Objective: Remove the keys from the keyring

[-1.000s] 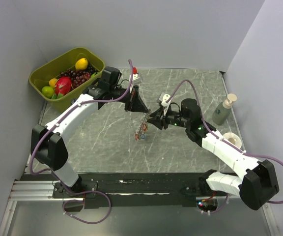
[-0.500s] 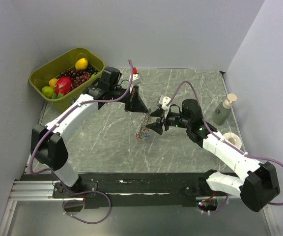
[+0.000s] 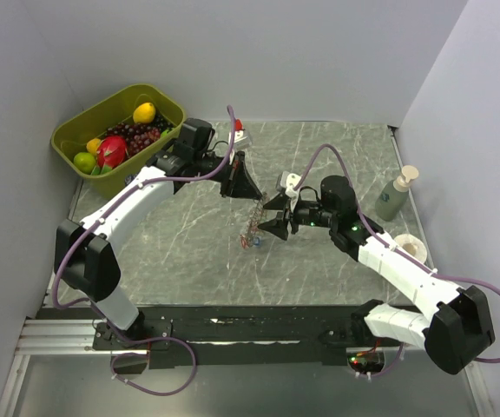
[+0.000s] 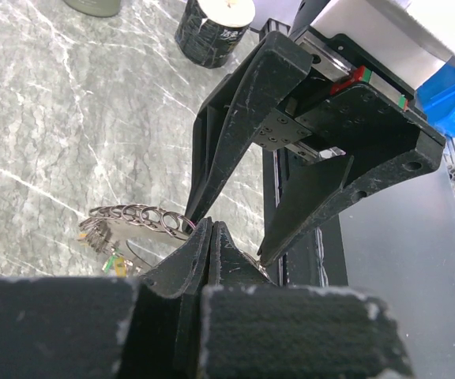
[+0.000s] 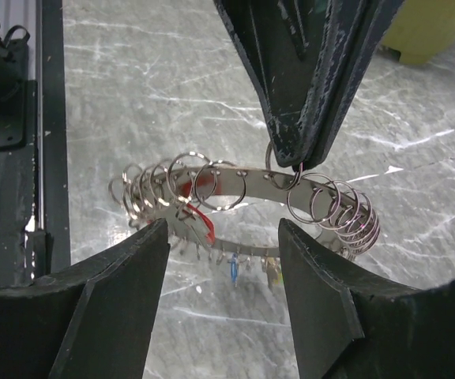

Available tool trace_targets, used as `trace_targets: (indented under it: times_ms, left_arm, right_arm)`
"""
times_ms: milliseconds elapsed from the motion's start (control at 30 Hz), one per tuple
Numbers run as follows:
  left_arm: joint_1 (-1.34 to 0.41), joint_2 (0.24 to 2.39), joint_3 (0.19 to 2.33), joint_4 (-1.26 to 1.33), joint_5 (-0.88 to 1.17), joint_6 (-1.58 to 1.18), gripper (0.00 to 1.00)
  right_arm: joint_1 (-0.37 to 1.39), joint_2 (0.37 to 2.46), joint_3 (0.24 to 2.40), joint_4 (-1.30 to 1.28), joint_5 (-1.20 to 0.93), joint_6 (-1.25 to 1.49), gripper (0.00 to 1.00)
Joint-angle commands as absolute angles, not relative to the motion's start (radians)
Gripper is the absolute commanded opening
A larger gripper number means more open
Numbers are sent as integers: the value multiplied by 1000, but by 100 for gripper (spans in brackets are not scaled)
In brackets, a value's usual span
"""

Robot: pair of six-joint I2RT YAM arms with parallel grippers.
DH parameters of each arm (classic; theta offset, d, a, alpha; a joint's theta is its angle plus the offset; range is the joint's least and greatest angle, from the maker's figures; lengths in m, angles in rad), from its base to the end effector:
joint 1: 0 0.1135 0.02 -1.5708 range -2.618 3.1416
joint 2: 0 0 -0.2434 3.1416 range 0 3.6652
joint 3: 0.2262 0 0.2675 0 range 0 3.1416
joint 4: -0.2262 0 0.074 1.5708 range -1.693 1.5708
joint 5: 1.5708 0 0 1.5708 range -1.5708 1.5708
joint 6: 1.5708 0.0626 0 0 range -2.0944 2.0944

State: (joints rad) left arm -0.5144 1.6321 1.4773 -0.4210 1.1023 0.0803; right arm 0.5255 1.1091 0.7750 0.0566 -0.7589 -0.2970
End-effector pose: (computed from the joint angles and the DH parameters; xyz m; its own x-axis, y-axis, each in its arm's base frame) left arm 0.3099 -0.2393 0.3198 -0.4024 0.2690 -0.8750 0.9089 0.0033 -0.4170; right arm 0.2313 0.1839 0.2699 0.0474 -0.2179 -0.9748 -0.9648 0.2426 -0.1012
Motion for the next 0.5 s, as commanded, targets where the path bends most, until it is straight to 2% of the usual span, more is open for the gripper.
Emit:
trace_targets:
  times_ms: [0, 467]
  left_arm:
    - [-520, 1589, 1476, -359, 1147, 52, 1]
    - [-520, 1611, 1473, -350, 1152, 43, 1]
  right_arm:
    - [523, 1095, 755, 120, -747, -267, 64]
    - [525, 1088, 749, 152, -744, -245, 60]
